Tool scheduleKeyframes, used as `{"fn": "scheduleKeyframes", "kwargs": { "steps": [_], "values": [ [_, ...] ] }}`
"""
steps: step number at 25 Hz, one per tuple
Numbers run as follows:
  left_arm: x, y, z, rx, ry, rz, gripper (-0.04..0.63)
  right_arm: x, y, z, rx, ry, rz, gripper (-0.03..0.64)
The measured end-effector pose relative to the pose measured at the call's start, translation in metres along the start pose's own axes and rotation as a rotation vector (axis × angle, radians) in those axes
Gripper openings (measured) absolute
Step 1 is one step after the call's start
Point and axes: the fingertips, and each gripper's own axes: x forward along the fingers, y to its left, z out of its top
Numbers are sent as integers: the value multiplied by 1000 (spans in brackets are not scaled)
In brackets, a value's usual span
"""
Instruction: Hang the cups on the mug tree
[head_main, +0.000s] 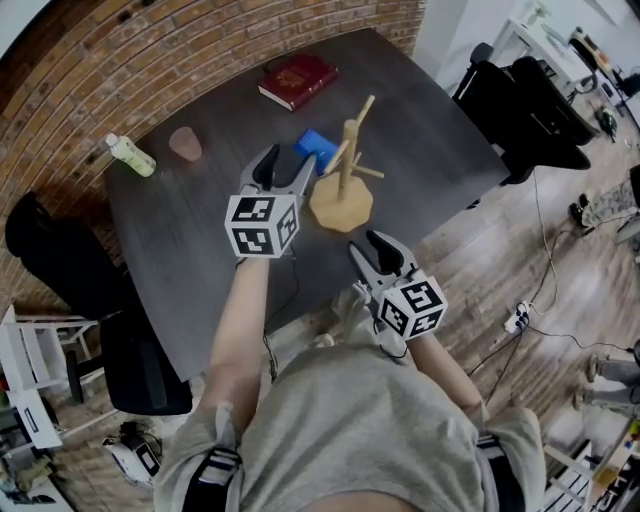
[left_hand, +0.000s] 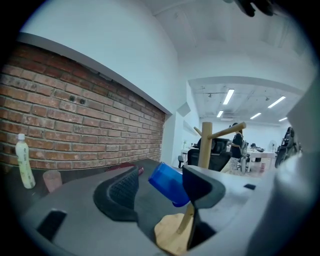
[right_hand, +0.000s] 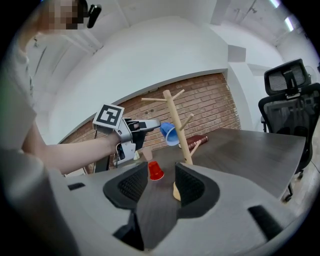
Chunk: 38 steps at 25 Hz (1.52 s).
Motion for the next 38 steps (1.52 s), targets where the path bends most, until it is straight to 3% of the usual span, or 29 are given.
{"fn": "scheduleKeyframes", "kwargs": {
  "steps": [8, 23, 38],
  "values": [
    [-40, 21, -11, -21, -16, 73, 252, 30, 15, 0, -68, 27, 53, 173],
    [-128, 67, -57, -100, -40, 283, 252, 135, 57, -14, -246, 105, 213, 193],
    [-176, 84, -108, -205, -57, 389, 250, 241, 65, -59, -317, 220, 251, 249]
  ]
}}
